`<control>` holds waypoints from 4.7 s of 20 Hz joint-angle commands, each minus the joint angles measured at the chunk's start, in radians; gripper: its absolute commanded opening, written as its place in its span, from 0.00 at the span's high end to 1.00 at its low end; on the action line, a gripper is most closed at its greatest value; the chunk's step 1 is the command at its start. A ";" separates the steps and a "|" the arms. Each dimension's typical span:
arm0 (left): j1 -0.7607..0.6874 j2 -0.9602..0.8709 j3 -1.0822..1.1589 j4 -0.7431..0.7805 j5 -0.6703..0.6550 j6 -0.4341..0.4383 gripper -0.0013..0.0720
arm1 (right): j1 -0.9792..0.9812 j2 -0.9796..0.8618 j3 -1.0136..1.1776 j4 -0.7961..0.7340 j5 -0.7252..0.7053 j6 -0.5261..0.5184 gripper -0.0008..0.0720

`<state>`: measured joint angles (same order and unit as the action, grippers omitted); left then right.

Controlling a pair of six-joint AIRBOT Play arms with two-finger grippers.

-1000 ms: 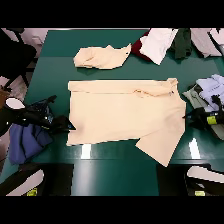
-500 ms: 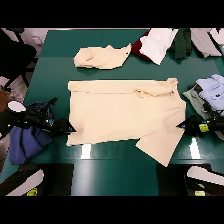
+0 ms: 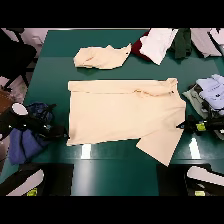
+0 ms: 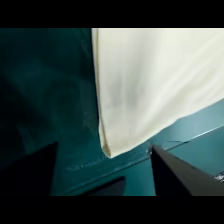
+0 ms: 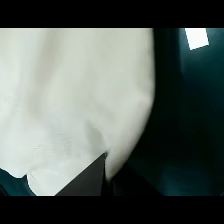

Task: Fold the shirts.

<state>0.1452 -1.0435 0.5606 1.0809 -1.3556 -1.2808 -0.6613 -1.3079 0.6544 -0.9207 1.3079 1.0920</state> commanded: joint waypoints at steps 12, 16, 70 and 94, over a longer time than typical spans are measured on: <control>0.000 0.001 -0.115 -0.256 0.171 0.084 0.89 | 0.002 0.010 0.000 0.032 0.032 -0.020 0.95; 0.000 0.017 -0.059 -0.288 0.029 0.088 0.95 | 0.001 0.151 0.001 0.108 0.055 -0.038 0.95; -0.063 -0.472 0.771 -0.408 0.481 0.018 0.20 | 0.249 -0.527 0.556 0.579 -0.204 -0.064 0.02; -0.884 -0.850 0.937 -0.475 0.931 0.024 0.95 | 0.255 -0.021 0.732 -0.072 0.130 0.026 0.95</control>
<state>-0.6834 -1.8130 1.4181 0.6319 -0.4103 -1.2545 -0.4248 -1.3605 1.3247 -0.9531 1.3991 1.1152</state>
